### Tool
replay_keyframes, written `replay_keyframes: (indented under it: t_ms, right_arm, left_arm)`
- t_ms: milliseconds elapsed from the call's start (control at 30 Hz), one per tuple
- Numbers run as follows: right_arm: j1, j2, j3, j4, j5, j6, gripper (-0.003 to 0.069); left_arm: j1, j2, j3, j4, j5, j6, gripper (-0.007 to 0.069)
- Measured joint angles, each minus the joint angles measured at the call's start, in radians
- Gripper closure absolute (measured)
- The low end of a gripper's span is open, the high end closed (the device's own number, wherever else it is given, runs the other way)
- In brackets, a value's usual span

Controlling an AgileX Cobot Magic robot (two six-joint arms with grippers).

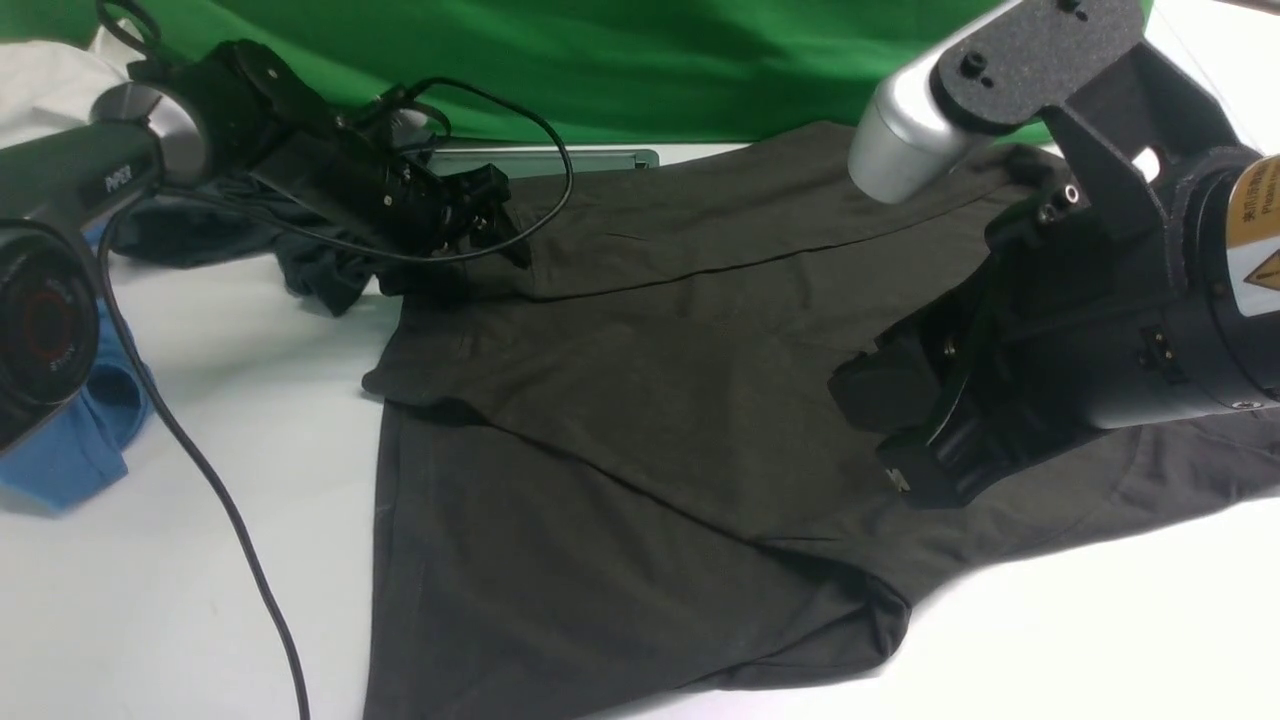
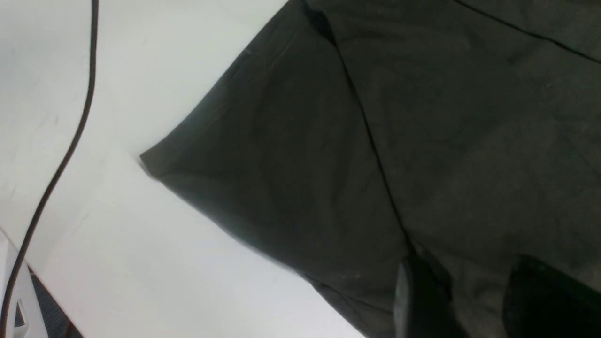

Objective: Fold a long-sleeved shirt on a white desktop.
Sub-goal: 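Grab the top left corner of the dark shirt with the left gripper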

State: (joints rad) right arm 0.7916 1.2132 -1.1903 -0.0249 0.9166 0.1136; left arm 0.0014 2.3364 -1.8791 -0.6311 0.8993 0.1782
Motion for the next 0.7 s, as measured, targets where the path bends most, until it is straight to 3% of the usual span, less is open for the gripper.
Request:
replay_keyframes:
  t_ms: [267,333,433,700]
  right_arm:
    - [0.000,0.000,0.000,0.000,0.000,0.000,0.0384]
    - [0.000,0.000,0.000,0.000,0.000,0.000,0.0384]
    - [0.000,0.000,0.000,0.000,0.000,0.000,0.0384]
    - [0.000,0.000,0.000,0.000,0.001,0.000,0.0384]
  left_arm:
    - [0.000,0.001,-0.002,0.008,-0.003,-0.021,0.0082]
    - [0.000,0.003,-0.002,0.007,-0.012,-0.023,0.0120]
    - [0.000,0.007,-0.002,0.007,-0.027,-0.030,0.0202]
    - [0.000,0.015,-0.002,0.008,-0.047,-0.030,0.0574]
